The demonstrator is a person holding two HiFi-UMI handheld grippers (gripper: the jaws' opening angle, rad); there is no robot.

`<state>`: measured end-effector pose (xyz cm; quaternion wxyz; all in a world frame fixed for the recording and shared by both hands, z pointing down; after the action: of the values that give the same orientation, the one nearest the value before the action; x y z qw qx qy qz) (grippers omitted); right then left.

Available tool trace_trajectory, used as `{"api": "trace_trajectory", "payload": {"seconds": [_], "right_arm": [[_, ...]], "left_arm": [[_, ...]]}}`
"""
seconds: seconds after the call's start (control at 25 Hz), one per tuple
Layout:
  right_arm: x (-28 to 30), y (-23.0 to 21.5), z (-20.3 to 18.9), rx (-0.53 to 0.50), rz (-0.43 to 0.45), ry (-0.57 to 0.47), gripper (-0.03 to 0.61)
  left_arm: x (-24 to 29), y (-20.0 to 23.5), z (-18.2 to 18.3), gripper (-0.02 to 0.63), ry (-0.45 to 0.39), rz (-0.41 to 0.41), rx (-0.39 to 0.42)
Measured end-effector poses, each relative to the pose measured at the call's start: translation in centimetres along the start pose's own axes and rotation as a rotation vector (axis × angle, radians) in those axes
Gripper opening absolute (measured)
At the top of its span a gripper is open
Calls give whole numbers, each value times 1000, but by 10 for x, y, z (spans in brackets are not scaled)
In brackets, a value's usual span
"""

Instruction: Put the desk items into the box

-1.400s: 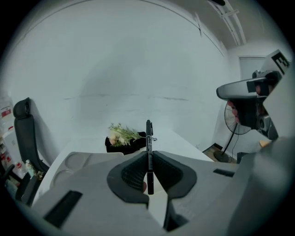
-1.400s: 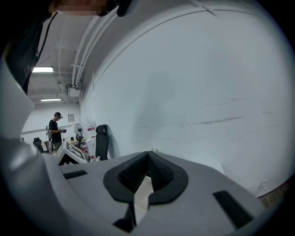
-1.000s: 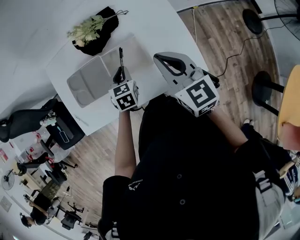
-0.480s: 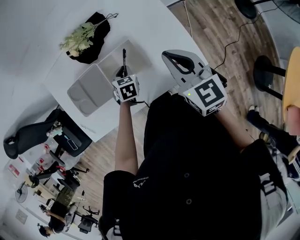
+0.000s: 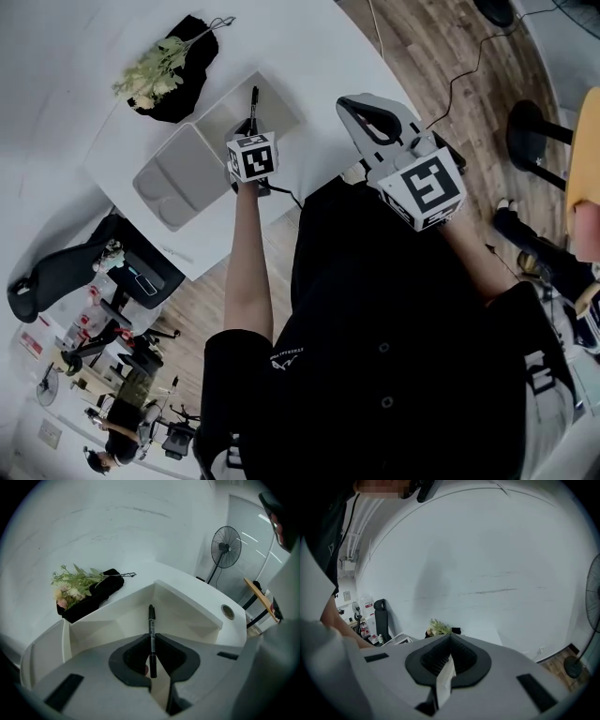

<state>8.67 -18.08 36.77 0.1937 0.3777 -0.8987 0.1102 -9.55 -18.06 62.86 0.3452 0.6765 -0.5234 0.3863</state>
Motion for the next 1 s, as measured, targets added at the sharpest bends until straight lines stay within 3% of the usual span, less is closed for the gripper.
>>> {"api": "trace_trajectory", "payload": {"seconds": [0.6,0.76,1.0], "right_arm": [[4,-6,-8,29,-26,29,0],[5,-3,-6,21,-20,26,0],[1,3,-6,12,-10,24,0]], "left_arm": [[19,-2,-6,48,75,-19,37],[18,-2,-6,59,63,-27,27],[2,6,0,47,-15,24,6]]}}
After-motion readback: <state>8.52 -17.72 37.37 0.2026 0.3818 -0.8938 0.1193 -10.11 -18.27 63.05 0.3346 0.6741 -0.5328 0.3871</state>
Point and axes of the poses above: the fingertips, and each gripper's own axes: x forward along the fingers, y to its left, z out of its top, the point moved 3 cm from there along -x, backward along the fingers, and after that the axes turned 5 degrees about -x, right-handed, at the moved point
